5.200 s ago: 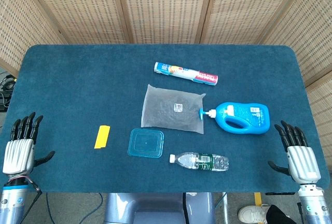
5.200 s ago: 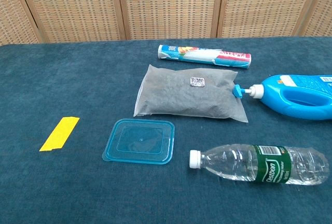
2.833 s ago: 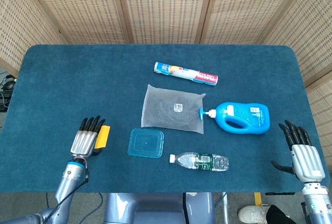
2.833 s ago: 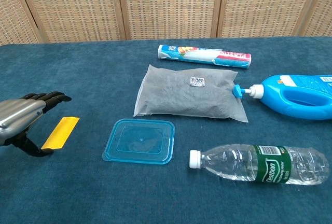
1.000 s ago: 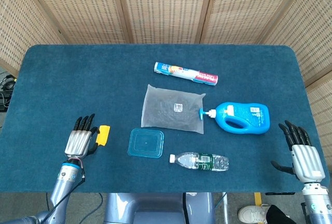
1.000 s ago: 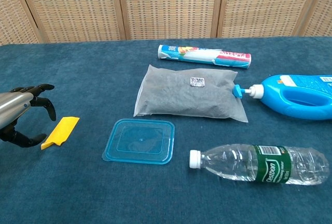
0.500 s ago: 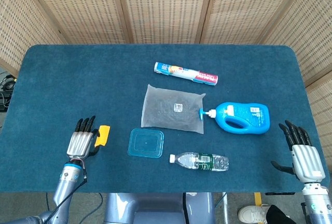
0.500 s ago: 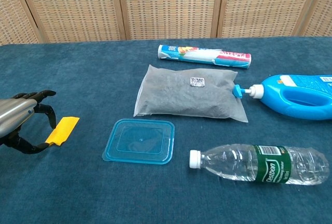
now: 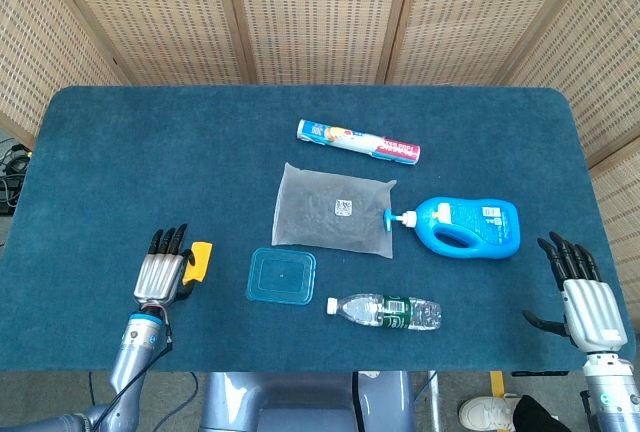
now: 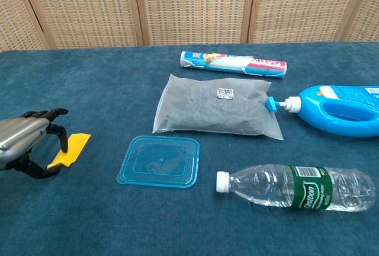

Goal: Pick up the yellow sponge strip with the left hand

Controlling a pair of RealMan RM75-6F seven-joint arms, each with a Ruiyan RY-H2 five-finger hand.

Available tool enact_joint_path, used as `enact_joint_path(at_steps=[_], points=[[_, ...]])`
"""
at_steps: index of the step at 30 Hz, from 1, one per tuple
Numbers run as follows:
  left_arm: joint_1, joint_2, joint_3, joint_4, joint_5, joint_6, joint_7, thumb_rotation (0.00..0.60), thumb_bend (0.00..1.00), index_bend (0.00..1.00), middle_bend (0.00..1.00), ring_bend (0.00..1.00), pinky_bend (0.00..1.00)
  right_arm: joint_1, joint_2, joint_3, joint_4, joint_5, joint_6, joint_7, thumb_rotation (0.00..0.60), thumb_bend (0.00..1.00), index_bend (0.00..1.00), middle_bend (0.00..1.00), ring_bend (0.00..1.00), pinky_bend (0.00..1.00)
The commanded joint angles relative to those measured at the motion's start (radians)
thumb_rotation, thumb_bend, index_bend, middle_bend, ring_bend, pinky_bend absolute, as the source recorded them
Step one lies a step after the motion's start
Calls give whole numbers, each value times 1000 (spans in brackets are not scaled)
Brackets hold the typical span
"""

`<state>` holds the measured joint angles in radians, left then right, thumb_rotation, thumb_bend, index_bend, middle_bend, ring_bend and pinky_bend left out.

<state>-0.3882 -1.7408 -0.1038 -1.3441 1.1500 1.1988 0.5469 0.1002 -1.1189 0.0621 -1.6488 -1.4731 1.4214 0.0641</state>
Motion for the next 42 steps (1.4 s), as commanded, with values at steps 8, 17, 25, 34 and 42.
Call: enact_joint_path(at_steps=[8,17,25,34,42], points=[[-1,-23,4,28,1,-5,-20,600,433,595,0,0,0,-1,0,-1,0,-2,2,2,600,0,0,0,0,0],[1,-15,-1,28,0,-10,-45,600,443,611,0,0,0,-1,0,-1,-1,-4,4,0,600,0,0,0,0,0],[-10,-5,-18,23,-5,-13,-41,600,470,612,0,0,0,-1,0,-1,-1,-4,2,2,600,0,0,0,0,0],[-77,1,-89,52,-61,-81,-17,600,462,606,0,0,0,4,-3,-1,5,1,-9,0,600,0,0,0,0,0],[-164,-4,-177,129,-141,-146,4,600,462,593,0,0,0,14,-11,1,17,15,-32,-1,600,0,0,0,0,0]])
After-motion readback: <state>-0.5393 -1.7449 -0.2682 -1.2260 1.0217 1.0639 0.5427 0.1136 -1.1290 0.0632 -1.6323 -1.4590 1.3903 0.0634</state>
